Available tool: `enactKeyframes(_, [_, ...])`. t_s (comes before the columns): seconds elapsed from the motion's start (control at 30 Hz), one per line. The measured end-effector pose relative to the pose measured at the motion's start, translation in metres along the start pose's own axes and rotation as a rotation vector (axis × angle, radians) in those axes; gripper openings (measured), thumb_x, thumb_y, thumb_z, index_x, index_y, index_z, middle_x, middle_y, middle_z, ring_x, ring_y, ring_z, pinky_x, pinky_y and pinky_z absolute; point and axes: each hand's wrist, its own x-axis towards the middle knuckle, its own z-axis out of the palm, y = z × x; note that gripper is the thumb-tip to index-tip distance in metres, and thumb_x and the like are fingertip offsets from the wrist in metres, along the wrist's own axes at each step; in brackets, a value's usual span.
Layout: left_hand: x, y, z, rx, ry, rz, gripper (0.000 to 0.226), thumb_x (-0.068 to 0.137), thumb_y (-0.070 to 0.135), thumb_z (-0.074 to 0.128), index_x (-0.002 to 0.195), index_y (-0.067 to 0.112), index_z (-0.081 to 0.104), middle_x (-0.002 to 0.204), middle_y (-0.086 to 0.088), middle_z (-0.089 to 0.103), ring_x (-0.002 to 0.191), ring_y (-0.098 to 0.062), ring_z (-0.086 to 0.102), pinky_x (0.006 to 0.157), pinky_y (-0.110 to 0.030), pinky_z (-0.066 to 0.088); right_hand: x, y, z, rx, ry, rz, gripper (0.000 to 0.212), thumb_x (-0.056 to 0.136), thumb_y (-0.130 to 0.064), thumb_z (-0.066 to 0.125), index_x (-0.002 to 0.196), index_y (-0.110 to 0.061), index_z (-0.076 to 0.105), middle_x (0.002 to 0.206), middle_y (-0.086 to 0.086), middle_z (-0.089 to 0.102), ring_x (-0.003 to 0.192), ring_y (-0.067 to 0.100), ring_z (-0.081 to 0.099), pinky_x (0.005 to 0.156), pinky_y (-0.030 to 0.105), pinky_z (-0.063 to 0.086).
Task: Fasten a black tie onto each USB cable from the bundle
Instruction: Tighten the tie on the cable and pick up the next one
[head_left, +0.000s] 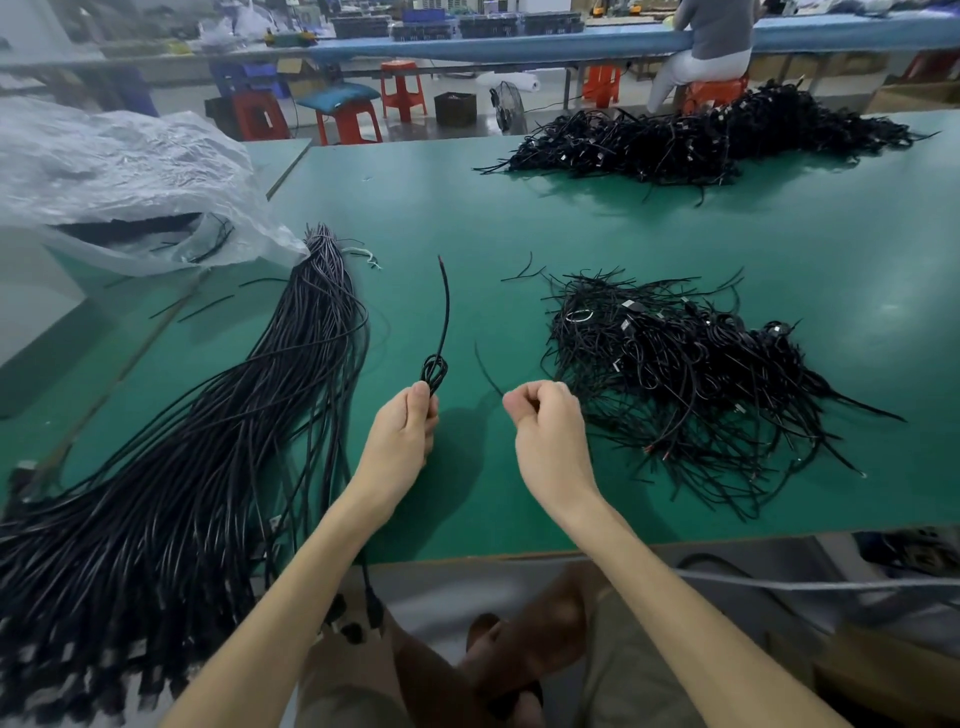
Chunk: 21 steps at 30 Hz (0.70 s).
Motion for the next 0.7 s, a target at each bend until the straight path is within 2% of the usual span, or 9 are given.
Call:
enactKeyframes(0.07, [0.0, 0.0, 0.003, 0.062, -0.011, 0.043, 0.041, 0.113, 0.034, 0.031, 0.077, 0.017, 0.042, 0.06, 0.014, 0.034, 0.051, -0.007, 0.028, 0.049, -0.02, 0.026, -0.002, -0.009, 0.002, 0.186, -0.034, -0.002, 0.018, 0.106, -0.02, 0.054, 0.09, -0.027, 0.055, 0.103, -0.004, 0.057, 0.1, 0.013, 0.052, 0.086, 0.012, 0.037])
enactKeyframes(0.13, [-0.001, 0.001, 0.004, 0.086, -0.031, 0.086, 0.042, 0.112, 0.035, 0.031, 0.075, 0.018, 0.041, 0.063, 0.012, 0.035, 0.056, -0.009, 0.03, 0.054, -0.024, 0.028, -0.004, -0.014, 0.011, 0.21, -0.132, 0.007, 0.013, 0.105, -0.022, 0.055, 0.094, -0.027, 0.058, 0.106, -0.002, 0.062, 0.1, 0.007, 0.057, 0.083, 0.007, 0.039])
enactKeyframes(0.17, [-0.002, 0.001, 0.004, 0.078, -0.039, 0.099, 0.042, 0.112, 0.036, 0.031, 0.075, 0.018, 0.041, 0.065, 0.011, 0.036, 0.058, -0.008, 0.031, 0.055, -0.025, 0.029, -0.004, -0.015, 0.015, 0.23, -0.175, 0.044, 0.01, 0.106, -0.024, 0.055, 0.098, -0.023, 0.062, 0.107, -0.001, 0.065, 0.1, 0.007, 0.059, 0.084, 0.011, 0.041])
enactKeyframes(0.23, [-0.003, 0.003, 0.004, 0.058, -0.045, 0.119, 0.041, 0.11, 0.036, 0.031, 0.075, 0.018, 0.041, 0.066, 0.011, 0.036, 0.059, -0.005, 0.032, 0.057, -0.023, 0.031, -0.002, -0.015, 0.022, 0.283, -0.231, 0.123, 0.018, 0.106, -0.028, 0.054, 0.108, -0.014, 0.065, 0.107, -0.001, 0.069, 0.102, 0.01, 0.062, 0.084, 0.017, 0.045])
enactKeyframes(0.3, [-0.004, 0.004, 0.004, 0.04, -0.052, 0.129, 0.04, 0.109, 0.035, 0.031, 0.074, 0.018, 0.041, 0.064, 0.014, 0.036, 0.057, -0.004, 0.032, 0.057, -0.021, 0.031, -0.002, -0.014, 0.024, 0.307, -0.269, 0.157, 0.025, 0.107, -0.03, 0.053, 0.112, -0.01, 0.067, 0.107, -0.002, 0.07, 0.102, 0.009, 0.063, 0.083, 0.016, 0.046])
enactKeyframes(0.43, [-0.005, 0.006, 0.004, -0.012, -0.058, 0.111, 0.04, 0.112, 0.028, 0.03, 0.076, 0.014, 0.042, 0.06, 0.016, 0.036, 0.052, -0.002, 0.032, 0.052, -0.014, 0.03, -0.004, -0.011, 0.024, 0.306, -0.28, 0.159, 0.027, 0.106, -0.033, 0.054, 0.108, -0.01, 0.068, 0.099, -0.002, 0.071, 0.091, 0.006, 0.063, 0.076, 0.017, 0.045])
enactKeyframes(0.5, [-0.006, 0.008, 0.003, -0.041, -0.062, 0.082, 0.04, 0.112, 0.029, 0.03, 0.081, 0.01, 0.043, 0.058, 0.016, 0.036, 0.05, -0.001, 0.032, 0.048, -0.012, 0.029, -0.002, -0.009, 0.021, 0.317, -0.27, 0.175, 0.028, 0.106, -0.034, 0.053, 0.106, -0.01, 0.068, 0.102, 0.003, 0.072, 0.094, 0.011, 0.064, 0.079, 0.018, 0.048])
enactKeyframes(0.57, [-0.006, 0.01, 0.002, -0.057, -0.071, 0.061, 0.038, 0.112, 0.03, 0.031, 0.087, 0.007, 0.046, 0.058, 0.017, 0.037, 0.048, 0.0, 0.032, 0.047, -0.01, 0.028, -0.001, -0.009, 0.017, 0.323, -0.273, 0.183, 0.03, 0.106, -0.034, 0.054, 0.106, -0.008, 0.068, 0.102, 0.007, 0.072, 0.093, 0.016, 0.064, 0.083, 0.025, 0.05])
enactKeyframes(0.7, [-0.008, 0.012, 0.003, -0.069, -0.081, 0.04, 0.037, 0.112, 0.031, 0.032, 0.086, 0.008, 0.045, 0.056, 0.017, 0.038, 0.047, 0.0, 0.032, 0.047, -0.011, 0.027, -0.003, -0.009, 0.017, 0.275, -0.301, 0.156, 0.032, 0.105, -0.034, 0.056, 0.106, -0.005, 0.068, 0.094, 0.004, 0.07, 0.089, 0.018, 0.062, 0.085, 0.031, 0.05])
